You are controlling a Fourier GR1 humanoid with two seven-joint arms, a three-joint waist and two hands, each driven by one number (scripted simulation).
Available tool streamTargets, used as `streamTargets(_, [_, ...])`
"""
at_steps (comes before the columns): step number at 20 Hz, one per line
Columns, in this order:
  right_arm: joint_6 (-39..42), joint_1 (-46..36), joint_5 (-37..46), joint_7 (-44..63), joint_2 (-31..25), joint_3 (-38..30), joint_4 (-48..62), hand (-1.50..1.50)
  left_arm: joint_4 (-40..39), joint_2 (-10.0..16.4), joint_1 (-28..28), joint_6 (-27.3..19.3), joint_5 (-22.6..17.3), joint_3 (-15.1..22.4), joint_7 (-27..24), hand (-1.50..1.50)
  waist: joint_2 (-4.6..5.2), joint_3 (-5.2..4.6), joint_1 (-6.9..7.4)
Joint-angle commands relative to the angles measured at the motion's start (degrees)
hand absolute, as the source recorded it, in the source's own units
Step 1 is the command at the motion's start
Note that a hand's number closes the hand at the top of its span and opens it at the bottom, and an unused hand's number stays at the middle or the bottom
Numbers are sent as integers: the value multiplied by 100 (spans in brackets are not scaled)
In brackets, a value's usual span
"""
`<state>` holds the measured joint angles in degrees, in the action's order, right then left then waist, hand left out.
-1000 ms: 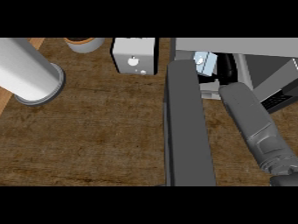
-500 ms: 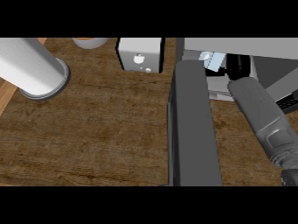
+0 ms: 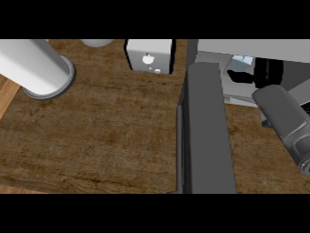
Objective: Pick up the milk, place it into the microwave and close the microwave
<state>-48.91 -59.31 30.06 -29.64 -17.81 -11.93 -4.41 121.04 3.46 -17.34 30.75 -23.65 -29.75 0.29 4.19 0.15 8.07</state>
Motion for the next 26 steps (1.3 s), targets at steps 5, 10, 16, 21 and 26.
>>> streamTargets(5, [117,-80,119,-356,202,108,-84,-150,-54,31,112,24,273,156,39,-150,-2,27,68])
streamTargets(10, [800,-232,-24,-770,357,1,-234,-150,-366,80,339,142,494,398,25,-150,-16,26,-88])
streamTargets(16, [1490,-362,-359,-904,450,-310,-231,-150,-428,113,543,277,423,589,1,-150,-40,25,-86])
streamTargets(21, [2273,-190,-788,-1335,391,-701,-312,-150,-294,76,246,643,436,884,14,-150,-137,23,-177])
streamTargets(26, [2902,155,-1092,-1736,536,-965,-260,-150,-372,59,403,608,426,946,26,-150,-218,10,-351])
